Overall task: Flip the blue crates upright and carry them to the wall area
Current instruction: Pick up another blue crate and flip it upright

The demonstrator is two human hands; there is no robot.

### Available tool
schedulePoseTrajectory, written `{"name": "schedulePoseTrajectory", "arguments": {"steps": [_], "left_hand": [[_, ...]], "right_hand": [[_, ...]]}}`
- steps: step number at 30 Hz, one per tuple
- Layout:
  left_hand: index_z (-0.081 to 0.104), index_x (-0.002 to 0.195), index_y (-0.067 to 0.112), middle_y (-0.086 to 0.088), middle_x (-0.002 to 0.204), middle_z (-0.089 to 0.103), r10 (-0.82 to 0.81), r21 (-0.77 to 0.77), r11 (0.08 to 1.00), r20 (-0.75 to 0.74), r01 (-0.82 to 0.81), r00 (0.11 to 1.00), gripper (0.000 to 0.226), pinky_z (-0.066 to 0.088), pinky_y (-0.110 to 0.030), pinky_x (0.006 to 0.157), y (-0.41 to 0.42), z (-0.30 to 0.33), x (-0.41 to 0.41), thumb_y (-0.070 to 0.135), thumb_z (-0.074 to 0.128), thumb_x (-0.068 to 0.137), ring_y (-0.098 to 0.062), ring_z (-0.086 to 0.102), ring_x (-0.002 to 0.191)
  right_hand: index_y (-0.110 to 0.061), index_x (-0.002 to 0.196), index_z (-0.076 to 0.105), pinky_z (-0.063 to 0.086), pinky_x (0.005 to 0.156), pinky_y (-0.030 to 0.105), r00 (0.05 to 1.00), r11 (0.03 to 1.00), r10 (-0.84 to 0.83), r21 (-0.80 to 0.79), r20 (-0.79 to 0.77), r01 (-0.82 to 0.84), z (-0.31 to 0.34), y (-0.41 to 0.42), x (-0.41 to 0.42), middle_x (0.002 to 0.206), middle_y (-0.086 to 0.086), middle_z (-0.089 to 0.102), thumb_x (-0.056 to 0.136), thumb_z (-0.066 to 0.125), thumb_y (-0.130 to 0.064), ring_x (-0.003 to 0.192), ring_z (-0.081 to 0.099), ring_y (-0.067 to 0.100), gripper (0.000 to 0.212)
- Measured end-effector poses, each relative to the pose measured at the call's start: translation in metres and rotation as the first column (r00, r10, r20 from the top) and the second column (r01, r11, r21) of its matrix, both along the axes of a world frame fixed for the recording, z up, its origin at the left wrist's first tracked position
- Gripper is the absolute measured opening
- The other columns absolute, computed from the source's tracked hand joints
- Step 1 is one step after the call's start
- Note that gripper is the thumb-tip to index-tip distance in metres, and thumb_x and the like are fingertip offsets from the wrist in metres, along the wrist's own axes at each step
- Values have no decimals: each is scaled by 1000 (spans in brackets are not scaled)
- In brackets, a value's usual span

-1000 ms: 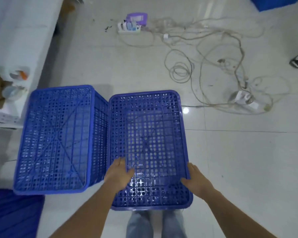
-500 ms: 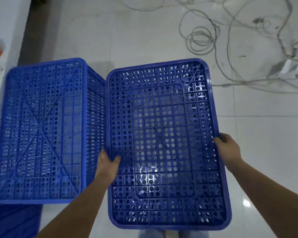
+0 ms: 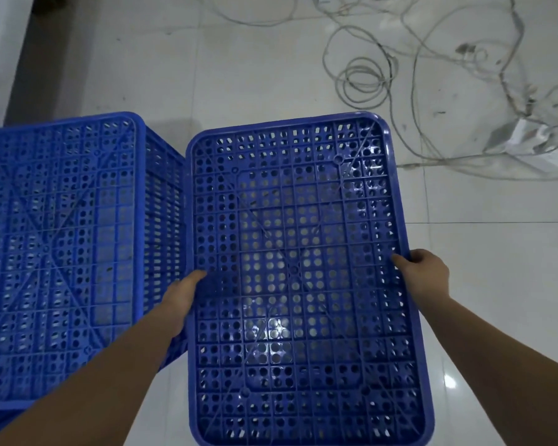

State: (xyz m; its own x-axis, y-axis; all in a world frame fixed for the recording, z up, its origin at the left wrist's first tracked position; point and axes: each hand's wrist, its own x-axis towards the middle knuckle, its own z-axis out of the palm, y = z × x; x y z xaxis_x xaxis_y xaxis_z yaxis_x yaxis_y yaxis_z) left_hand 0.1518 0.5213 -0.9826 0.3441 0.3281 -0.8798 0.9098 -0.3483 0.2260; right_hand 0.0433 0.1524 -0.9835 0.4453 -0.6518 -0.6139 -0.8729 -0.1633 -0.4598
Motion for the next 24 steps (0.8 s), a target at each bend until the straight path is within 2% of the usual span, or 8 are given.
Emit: {"name": "schedulePoseTrajectory", "arguments": {"steps": [3, 8, 11, 14, 16, 18, 21, 24], "left_hand": [[25, 153, 18, -6, 156, 32, -10, -16, 1000, -7, 10, 1000, 88, 35, -46, 111, -10, 13, -3, 58, 57, 81, -30, 40, 135], [35, 148, 14, -9, 151, 40, 29, -45, 999, 35, -28, 999, 90, 36, -51, 110, -35, 37, -8, 59, 60, 75, -33, 44, 131], [32, 149, 14, -9, 156, 30, 14, -86, 996, 48, -9, 999, 77, 30, -47, 110, -61, 57, -11, 53, 55, 86, -32, 34, 138], [35, 147, 18, -8, 156, 30, 29, -143, 990, 58, -20, 998, 73, 28, -47, 112, -79, 54, -14, 55, 52, 87, -31, 34, 138], [44, 141, 19, -8, 144, 46, 32, -209, 978, 49, -21, 998, 68, 34, -48, 110, -88, 49, -18, 56, 53, 85, -30, 47, 127], [60, 120, 17, -8, 118, 63, 69, -291, 955, 57, -49, 996, 45, 44, -44, 100, -97, 44, -21, 49, 53, 89, -27, 59, 105], [63, 93, 20, -7, 104, 64, 76, -359, 932, 52, -52, 996, 26, 46, -44, 98, -112, 39, -25, 43, 51, 92, -24, 60, 91], [58, 83, 22, 0, 86, 59, 89, -392, 918, 58, -60, 994, 26, 46, -29, 67, -127, 43, -26, 37, 43, 97, -15, 53, 73]], "right_hand": [[-1, 101, 63, 42, 68, 31, 1000, 999, -16, -35, 1, 16, 17, -6, -6, 87, 11, 61, 89, 61, -28, 77, 55, 28, 29], [0, 88, 66, 52, 73, 38, 997, 999, -13, -51, 81, 17, 68, -27, -13, 87, 17, 69, 85, 66, -27, 82, 64, 35, 27], [-3, 86, 64, 43, 59, 27, 988, 994, 33, -108, 154, -16, 104, -34, -14, 75, 3, 64, 87, 63, -27, 73, 61, 23, 23], [-5, 85, 60, 36, 57, 18, 971, 983, 42, -184, 234, 1, 136, -37, -11, 71, -4, 57, 87, 64, -23, 64, 52, 8, 19], [-3, 88, 62, 40, 61, 23, 963, 976, 43, -216, 265, 16, 150, -40, -7, 78, 3, 61, 85, 65, -24, 68, 55, 15, 22], [-2, 93, 64, 45, 72, 32, 962, 970, 39, -243, 269, 29, 158, -44, -2, 87, 8, 65, 83, 67, -27, 80, 60, 24, 27], [-3, 90, 64, 52, 80, 42, 964, 969, 17, -242, 265, 49, 166, -48, 1, 90, 12, 67, 80, 69, -27, 86, 63, 31, 27], [-2, 84, 62, 51, 71, 36, 964, 968, 31, -248, 263, 37, 169, -46, 3, 78, 8, 64, 80, 69, -24, 75, 60, 28, 24]]}}
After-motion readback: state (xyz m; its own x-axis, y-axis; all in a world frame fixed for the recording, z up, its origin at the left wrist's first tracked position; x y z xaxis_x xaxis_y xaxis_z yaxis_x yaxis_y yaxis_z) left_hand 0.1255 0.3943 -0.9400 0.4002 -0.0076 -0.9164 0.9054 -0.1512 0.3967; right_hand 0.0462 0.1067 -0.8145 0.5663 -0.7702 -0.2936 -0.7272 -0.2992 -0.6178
